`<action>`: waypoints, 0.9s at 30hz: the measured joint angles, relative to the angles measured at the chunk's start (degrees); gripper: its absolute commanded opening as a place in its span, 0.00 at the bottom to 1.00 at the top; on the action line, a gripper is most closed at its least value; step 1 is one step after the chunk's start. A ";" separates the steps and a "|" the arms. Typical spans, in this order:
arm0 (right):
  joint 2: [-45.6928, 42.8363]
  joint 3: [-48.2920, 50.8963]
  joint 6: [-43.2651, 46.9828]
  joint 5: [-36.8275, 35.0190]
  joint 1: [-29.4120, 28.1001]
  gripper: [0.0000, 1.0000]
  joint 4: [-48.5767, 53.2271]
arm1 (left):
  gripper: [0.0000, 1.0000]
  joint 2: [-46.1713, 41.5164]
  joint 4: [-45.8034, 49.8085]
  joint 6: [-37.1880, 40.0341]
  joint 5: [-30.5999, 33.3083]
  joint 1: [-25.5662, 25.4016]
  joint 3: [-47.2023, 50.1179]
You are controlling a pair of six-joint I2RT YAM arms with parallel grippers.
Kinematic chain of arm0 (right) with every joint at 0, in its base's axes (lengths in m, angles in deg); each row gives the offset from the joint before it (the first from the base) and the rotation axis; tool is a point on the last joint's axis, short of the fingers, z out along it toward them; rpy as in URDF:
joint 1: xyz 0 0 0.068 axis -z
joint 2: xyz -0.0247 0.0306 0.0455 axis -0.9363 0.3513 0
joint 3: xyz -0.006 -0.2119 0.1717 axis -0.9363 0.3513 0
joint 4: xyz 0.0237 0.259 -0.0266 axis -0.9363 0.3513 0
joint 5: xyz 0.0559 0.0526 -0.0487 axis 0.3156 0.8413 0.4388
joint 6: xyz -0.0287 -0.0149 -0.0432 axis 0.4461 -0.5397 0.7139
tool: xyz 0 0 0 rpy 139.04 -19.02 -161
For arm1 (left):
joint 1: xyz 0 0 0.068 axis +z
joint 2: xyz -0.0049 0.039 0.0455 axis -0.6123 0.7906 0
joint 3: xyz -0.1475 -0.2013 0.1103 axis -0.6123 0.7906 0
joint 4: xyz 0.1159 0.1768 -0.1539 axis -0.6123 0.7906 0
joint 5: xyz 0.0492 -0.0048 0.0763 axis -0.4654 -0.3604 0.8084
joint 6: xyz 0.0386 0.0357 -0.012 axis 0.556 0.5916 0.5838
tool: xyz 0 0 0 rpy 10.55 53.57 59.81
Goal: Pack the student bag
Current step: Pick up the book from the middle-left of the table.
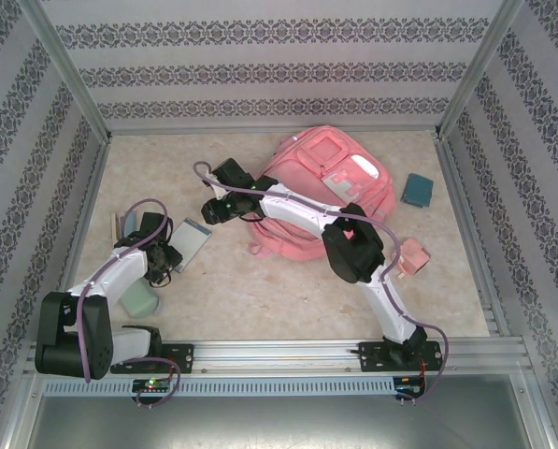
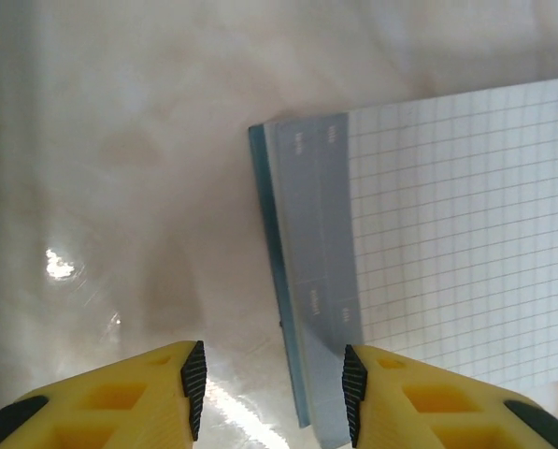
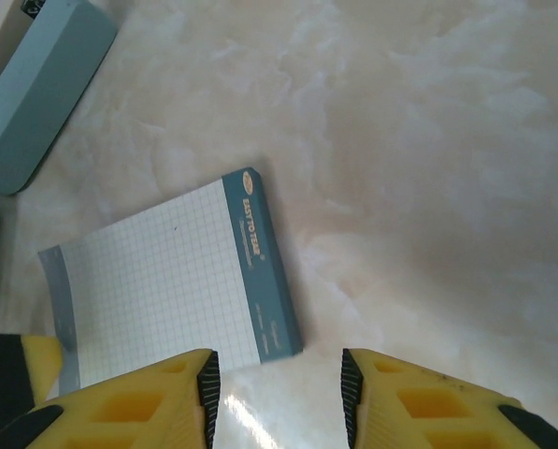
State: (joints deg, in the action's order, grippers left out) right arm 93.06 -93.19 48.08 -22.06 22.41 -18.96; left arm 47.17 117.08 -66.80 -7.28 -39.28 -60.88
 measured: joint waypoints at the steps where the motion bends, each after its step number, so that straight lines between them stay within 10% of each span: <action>1: 1.20 -1.33 -0.22 0.35 0.00 0.38 0.02 | 0.45 0.33 -0.42 0.07 0.00 0.15 0.00; 27: 14.08 -12.00 -4.22 7.10 -0.70 0.40 2.51 | 0.28 5.66 -8.02 1.14 -1.75 0.79 -0.79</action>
State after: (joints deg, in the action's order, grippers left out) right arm 107.13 -105.19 43.87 -14.96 21.71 -16.44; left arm 52.83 109.06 -65.66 -9.03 -38.49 -61.67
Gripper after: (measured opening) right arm 0.402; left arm 0.284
